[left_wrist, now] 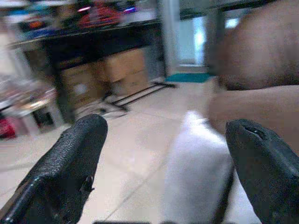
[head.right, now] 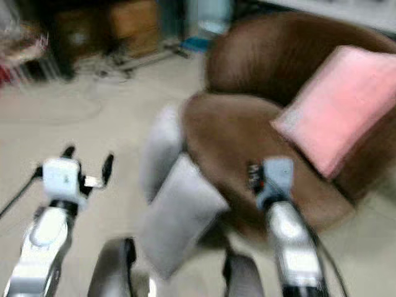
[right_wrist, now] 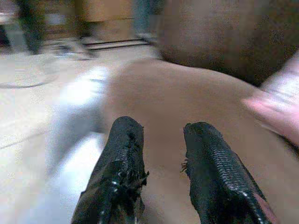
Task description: Move the pillow to the sofa from floor
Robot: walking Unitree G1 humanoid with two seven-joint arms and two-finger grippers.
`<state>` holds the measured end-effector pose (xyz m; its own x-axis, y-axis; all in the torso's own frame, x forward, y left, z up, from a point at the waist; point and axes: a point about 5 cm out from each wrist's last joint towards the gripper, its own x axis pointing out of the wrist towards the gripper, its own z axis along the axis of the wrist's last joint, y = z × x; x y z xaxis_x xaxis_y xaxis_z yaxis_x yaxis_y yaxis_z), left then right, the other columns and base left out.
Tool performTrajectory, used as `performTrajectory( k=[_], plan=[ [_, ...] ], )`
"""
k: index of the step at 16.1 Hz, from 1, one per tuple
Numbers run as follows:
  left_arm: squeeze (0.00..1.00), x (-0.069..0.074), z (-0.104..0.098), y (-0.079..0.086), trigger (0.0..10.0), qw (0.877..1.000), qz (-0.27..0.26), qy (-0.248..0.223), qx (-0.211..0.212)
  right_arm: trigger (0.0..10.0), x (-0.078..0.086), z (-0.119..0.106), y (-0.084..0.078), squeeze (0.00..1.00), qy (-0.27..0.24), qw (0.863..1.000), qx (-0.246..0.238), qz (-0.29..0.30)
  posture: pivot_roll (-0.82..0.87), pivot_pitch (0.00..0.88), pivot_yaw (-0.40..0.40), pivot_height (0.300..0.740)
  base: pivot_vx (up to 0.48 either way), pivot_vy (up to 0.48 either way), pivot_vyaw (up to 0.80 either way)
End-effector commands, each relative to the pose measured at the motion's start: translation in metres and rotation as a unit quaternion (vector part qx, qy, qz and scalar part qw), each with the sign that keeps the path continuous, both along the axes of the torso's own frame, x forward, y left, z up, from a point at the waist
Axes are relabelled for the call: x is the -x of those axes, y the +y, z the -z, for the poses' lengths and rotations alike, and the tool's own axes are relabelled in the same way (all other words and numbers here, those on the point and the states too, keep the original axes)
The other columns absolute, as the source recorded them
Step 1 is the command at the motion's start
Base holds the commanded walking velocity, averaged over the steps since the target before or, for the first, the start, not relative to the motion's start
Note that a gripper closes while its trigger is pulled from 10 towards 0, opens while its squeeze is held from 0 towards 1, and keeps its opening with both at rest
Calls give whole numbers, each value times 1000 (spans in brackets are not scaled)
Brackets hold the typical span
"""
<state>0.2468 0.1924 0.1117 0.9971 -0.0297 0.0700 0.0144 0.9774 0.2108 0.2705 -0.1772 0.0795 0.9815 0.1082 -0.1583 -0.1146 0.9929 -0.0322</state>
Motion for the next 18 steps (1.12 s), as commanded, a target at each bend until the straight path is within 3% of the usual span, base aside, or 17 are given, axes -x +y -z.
performTrajectory(
  k=[1, 13, 18],
  plan=[
    [0, 1, -1, 2, 10000, 1000, -1, -1, -2, 10000, -2, -5, 5, 0, -13, 1000, -1, -9, 39, 0, -38, 511, 307, 0, 800],
    [0, 3, 0, 2, 10000, 1000, -7, 0, -2, 10000, 0, -4, 3, 0, -10, 1000, -27, -8, 39, 0, -39, 511, 268, 0, 0],
    [0, 3, 1, 2, 10000, 1000, -7, 3, -5, 10000, 3, -4, 4, 0, -10, 999, -41, -12, 37, 0, -37, 466, 0, 0, 0]
  ],
)
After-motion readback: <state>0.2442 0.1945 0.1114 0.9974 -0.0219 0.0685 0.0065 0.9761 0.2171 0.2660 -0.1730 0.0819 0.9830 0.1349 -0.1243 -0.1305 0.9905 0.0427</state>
